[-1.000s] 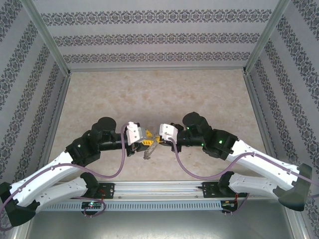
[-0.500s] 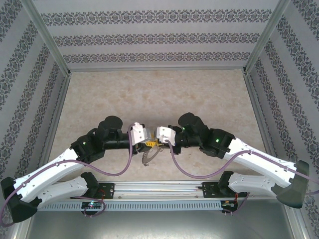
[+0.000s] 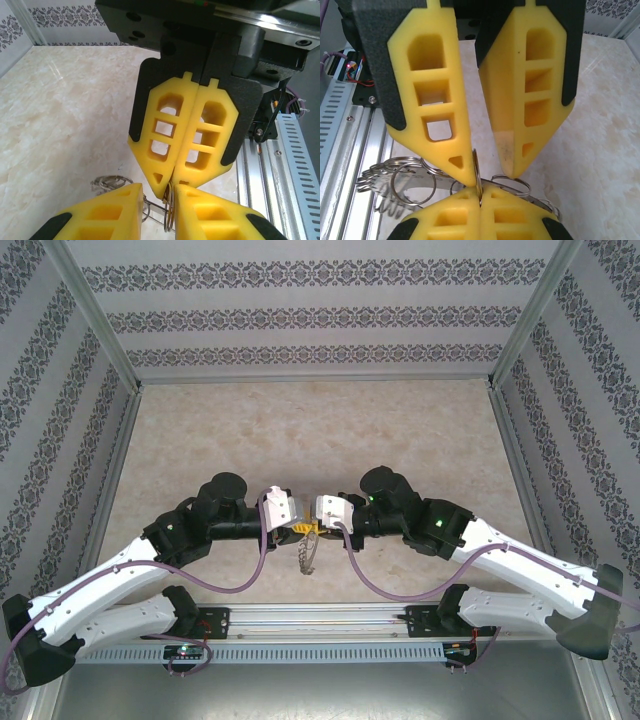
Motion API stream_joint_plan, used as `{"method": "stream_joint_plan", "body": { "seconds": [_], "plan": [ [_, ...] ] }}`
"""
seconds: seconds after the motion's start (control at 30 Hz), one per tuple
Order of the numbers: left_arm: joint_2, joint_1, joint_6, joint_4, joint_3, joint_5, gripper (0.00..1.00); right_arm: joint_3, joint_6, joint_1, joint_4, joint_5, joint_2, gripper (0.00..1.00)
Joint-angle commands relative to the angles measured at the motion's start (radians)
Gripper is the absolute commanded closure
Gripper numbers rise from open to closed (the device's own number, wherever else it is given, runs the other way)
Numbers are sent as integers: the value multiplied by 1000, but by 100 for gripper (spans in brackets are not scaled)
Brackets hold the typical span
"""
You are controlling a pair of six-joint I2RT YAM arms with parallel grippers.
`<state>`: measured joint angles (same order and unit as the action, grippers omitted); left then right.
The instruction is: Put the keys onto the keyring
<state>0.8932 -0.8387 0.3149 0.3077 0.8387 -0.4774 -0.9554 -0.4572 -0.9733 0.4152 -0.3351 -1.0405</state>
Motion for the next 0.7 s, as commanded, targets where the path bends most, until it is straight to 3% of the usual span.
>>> {"method": "stream_joint_plan", "body": {
  "seconds": [0.0,0.13,0.27,0.43,0.57,0.67],
  "plan": [
    [10,-16,21,4,18,8,76,-25,-17,-12,-36,-41,21,100],
    [3,-16,19,-5,9,10,83,-29,-18,-15,-35,-48,13,100],
    [6,-16,16,-11,8,-6,100,-29,-20,-16,-38,-53,7,100],
    [-38,-16,-11,-80,-31,-41,100,-23,-14,-16,-40,-48,23,100],
    [-81,-16,-33,-116,-47,-55,100,5,6,-15,-59,-42,40,82],
    [-100,-16,-51,-144,-55,-72,100,13,21,-16,-58,-41,47,83]
  ]
}}
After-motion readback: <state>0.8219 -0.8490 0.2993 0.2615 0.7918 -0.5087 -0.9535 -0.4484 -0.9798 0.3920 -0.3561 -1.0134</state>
